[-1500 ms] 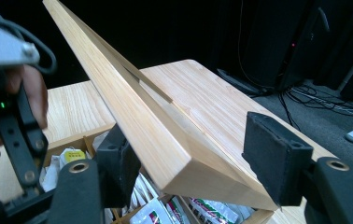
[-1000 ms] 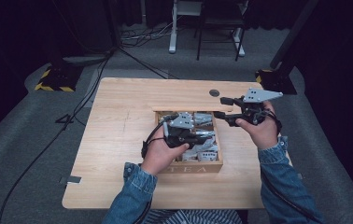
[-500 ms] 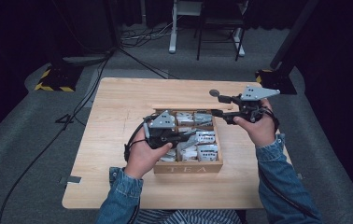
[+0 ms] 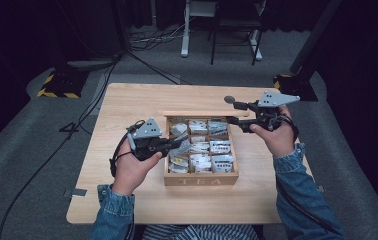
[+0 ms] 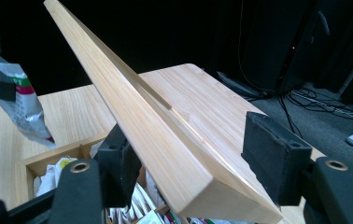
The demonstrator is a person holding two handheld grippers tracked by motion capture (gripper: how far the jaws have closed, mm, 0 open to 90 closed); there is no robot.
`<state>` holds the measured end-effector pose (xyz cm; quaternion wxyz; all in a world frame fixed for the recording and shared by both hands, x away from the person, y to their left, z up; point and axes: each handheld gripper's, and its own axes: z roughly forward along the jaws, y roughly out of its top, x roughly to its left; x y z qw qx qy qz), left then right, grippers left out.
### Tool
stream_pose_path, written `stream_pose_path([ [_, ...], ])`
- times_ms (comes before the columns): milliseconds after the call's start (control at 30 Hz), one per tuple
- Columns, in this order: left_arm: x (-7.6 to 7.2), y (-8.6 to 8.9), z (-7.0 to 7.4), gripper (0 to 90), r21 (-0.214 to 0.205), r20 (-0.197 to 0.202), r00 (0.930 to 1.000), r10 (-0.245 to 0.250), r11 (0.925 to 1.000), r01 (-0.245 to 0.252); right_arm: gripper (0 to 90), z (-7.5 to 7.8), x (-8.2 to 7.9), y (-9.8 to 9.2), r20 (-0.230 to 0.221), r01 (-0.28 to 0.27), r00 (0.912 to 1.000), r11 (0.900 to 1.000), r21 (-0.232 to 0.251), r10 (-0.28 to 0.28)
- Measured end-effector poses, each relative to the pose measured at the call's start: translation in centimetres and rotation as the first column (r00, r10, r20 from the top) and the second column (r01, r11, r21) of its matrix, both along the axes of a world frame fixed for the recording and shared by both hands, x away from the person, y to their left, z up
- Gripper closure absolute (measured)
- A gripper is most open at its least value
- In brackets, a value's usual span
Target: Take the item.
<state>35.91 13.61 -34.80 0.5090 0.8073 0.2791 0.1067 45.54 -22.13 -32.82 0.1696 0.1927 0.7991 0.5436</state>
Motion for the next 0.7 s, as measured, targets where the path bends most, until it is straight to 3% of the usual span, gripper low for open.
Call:
stream_pose_path([
  [433,-0.5,3.9,-0.7,88.1,-0.003,-0.003,0.9951,0.099,0.9951,-0.099,38.9,-0.2,-0.1,-0.1,-0.001,0.002,1.0,1.0,0.004,-0.002],
  [667,-0.6,6.2,-1.8,88.0,0.005,-0.013,0.9831,0.183,0.9832,-0.183,38.9,-0.5,-0.5,-0.4,-0.004,0.006,1.0,1.0,-0.003,-0.006],
  [700,-0.6,6.6,-2.1,87.9,0.025,-0.008,0.9799,0.199,0.9796,-0.199,38.8,-0.5,-0.6,-0.4,-0.001,0.007,1.0,1.0,-0.005,-0.007],
])
